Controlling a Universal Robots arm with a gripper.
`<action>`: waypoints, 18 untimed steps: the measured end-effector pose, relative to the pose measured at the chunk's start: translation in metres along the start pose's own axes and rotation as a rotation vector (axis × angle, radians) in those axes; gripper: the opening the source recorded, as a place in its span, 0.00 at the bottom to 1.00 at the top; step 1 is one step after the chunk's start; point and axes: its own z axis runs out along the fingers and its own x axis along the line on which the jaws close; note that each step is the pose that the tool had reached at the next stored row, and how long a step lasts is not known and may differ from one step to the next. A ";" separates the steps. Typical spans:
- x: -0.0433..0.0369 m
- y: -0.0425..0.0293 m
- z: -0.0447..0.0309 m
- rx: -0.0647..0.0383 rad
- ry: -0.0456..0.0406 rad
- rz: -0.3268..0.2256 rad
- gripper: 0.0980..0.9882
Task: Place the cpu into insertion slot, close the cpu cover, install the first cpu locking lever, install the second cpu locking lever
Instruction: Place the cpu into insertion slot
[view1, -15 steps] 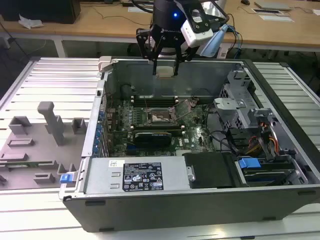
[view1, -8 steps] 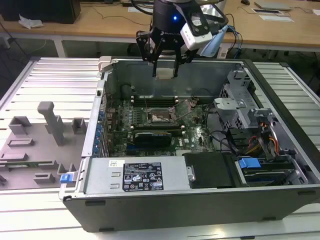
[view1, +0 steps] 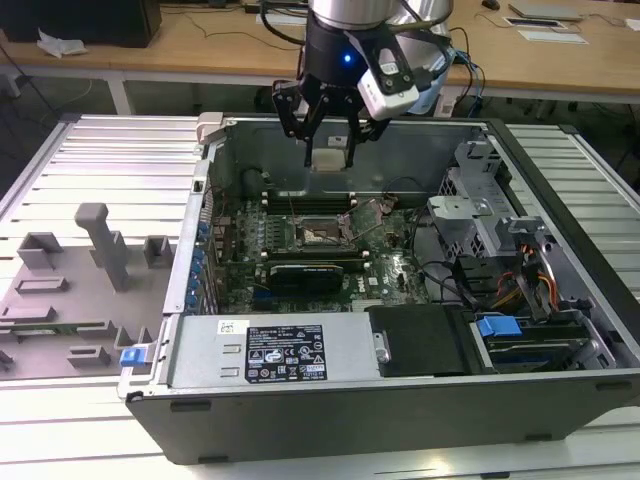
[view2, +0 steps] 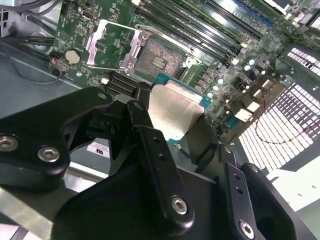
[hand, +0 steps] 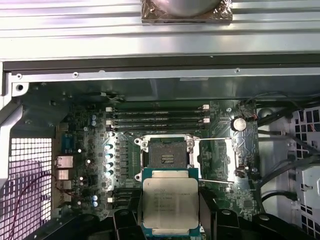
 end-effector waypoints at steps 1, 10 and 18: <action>0.0000 -0.0002 0.0022 0.000 0.0001 0.000 0.50; 0.0001 -0.0020 0.0217 0.000 -0.0017 0.014 0.50; 0.0000 -0.0021 0.0234 -0.001 -0.0143 0.154 0.50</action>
